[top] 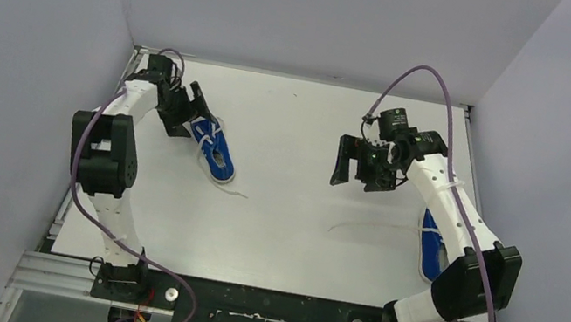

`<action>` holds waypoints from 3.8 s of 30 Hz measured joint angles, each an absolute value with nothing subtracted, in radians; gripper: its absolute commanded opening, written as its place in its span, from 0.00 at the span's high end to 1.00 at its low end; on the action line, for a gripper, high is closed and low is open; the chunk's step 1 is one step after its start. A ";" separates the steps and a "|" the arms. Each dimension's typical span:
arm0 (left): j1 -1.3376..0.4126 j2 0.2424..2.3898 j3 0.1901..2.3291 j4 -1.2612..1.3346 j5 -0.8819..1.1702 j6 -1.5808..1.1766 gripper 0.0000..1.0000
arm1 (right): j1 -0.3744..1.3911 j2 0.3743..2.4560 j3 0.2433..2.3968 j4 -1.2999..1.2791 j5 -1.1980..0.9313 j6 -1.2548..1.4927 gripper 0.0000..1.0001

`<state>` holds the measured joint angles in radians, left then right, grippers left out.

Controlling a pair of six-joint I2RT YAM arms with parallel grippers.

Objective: Tie the shoes
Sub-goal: Move the shoe to the center of the board, then cross the shoelace with the shoelace, then move the shoe to the center of the board.

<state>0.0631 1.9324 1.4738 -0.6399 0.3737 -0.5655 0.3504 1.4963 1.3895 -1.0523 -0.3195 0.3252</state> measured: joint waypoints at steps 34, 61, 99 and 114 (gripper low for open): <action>-0.418 2.012 1.263 -0.409 0.651 -0.640 0.39 | 0.339 1.473 1.205 -0.942 -0.262 0.482 0.17; -0.382 1.661 1.064 -0.545 0.602 -0.496 0.20 | 0.534 2.212 1.800 -0.699 -0.126 0.413 0.41; -0.591 1.707 0.973 -0.315 0.324 0.043 0.65 | 0.432 1.907 1.434 -0.590 -0.201 0.429 1.00; -0.682 1.781 0.999 -0.197 0.426 -0.068 1.00 | 0.292 1.676 1.240 -0.591 -0.260 0.485 1.00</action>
